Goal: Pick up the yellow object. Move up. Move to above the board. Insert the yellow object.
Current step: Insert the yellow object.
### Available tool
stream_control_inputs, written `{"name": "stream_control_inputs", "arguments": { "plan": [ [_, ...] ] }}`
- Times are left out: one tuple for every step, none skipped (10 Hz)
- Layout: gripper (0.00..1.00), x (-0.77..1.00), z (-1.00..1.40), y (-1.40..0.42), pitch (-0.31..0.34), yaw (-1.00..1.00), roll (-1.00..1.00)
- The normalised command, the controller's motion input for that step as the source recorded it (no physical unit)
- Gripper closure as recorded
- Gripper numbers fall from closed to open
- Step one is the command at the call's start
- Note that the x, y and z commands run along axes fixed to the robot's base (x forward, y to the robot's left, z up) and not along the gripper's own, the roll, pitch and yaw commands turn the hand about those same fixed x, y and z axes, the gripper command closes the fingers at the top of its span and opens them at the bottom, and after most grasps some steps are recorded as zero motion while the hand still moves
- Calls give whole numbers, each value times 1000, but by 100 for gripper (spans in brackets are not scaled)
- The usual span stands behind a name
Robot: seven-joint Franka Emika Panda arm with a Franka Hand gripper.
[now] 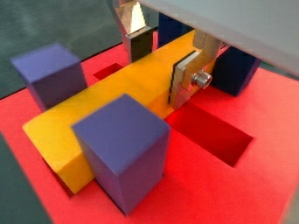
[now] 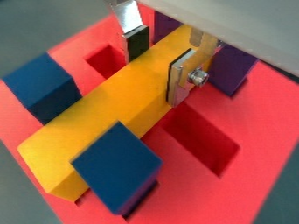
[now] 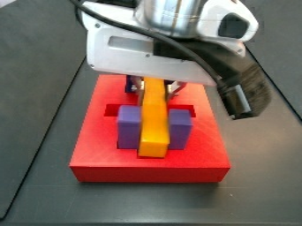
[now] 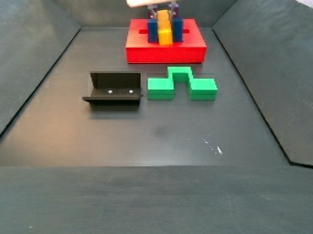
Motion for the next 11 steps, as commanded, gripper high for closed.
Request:
{"name": "stream_control_inputs", "arguments": {
  "plan": [
    [100, -211, -146, -26, 39, -71, 43],
    [100, -83, -217, -80, 20, 0, 89],
    [100, 0, -351, -189, 14, 0, 154],
    [100, 149, -551, -386, 77, 6, 306],
    [100, 260, -546, -303, 79, 29, 300],
    [100, 280, -357, -149, 90, 0, 247],
    [100, 0, 0, -57, 36, 0, 67],
    [100, 0, 0, 0, 0, 0, 4],
    [100, -31, 0, 0, -20, 0, 0],
    [100, 0, 0, 0, 0, 0, 4],
    [100, 0, 0, 0, 0, 0, 73]
  ]
}}
